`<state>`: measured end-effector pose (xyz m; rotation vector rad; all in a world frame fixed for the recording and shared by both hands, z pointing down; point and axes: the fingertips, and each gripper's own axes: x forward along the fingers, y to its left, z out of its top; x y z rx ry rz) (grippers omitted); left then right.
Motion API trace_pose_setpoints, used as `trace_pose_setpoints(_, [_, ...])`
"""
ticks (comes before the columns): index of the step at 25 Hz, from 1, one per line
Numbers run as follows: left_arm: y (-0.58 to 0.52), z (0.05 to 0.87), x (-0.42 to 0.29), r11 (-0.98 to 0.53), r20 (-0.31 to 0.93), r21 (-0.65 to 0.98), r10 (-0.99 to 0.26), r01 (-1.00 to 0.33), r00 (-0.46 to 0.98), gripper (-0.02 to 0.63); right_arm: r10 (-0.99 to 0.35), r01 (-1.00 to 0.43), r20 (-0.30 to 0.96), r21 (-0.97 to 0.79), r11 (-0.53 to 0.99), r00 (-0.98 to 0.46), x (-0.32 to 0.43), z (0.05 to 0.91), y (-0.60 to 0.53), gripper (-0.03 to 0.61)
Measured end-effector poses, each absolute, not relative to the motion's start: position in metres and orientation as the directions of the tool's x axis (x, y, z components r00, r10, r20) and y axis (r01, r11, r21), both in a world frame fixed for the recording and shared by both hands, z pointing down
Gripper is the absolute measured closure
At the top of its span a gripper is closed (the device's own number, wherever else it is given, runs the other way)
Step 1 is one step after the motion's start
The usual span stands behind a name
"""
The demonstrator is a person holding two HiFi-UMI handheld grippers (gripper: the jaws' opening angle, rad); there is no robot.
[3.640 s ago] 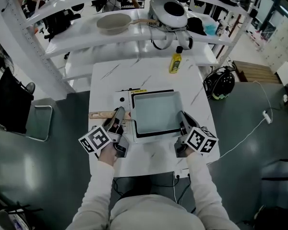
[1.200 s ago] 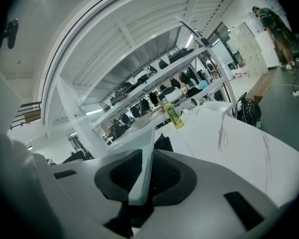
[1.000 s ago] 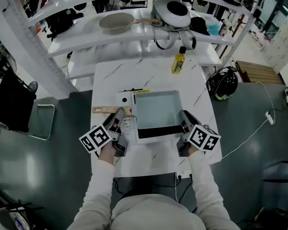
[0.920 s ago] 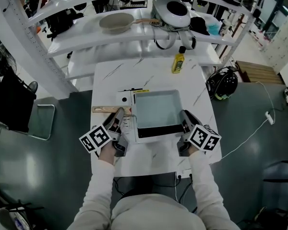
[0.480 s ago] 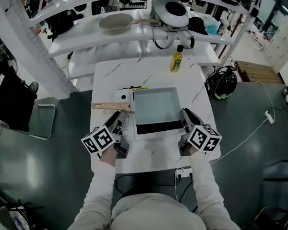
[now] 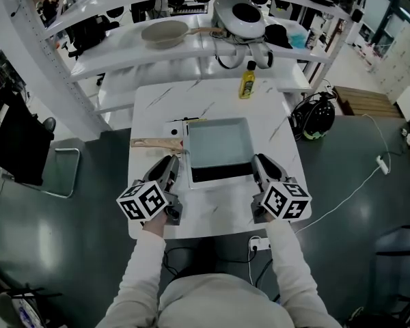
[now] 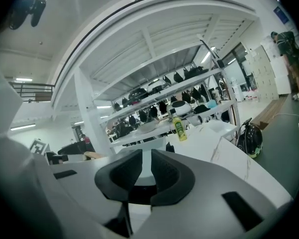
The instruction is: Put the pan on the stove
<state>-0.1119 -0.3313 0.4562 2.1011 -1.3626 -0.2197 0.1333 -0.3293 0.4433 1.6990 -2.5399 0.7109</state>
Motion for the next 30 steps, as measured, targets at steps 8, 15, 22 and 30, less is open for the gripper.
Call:
trace_pose_setpoints(8, [-0.304, 0.451, -0.096, -0.332, 0.203, 0.461, -0.863, -0.823, 0.462, 0.54, -0.867, -0.876, 0.233, -0.323, 0.359, -0.441, 0.125, 0.441, -0.301, 0.503])
trace_pose_setpoints(15, [-0.28, 0.445, -0.081, -0.369, 0.212, 0.376, -0.859, -0.85, 0.467, 0.572, -0.864, -0.877, 0.224, -0.291, 0.382, -0.45, 0.124, 0.437, -0.273, 0.524])
trace_pose_setpoints(22, [-0.255, 0.448, -0.07, -0.374, 0.23, 0.324, -0.86, -0.869, 0.456, 0.594, -0.871, -0.881, 0.207, -0.269, 0.388, -0.446, 0.13, 0.435, -0.245, 0.551])
trace_pose_setpoints(30, [-0.227, 0.449, -0.065, -0.366, 0.234, 0.307, -0.866, -0.879, 0.442, 0.594, -0.874, -0.891, 0.22, -0.246, 0.381, -0.434, 0.14, 0.438, -0.212, 0.552])
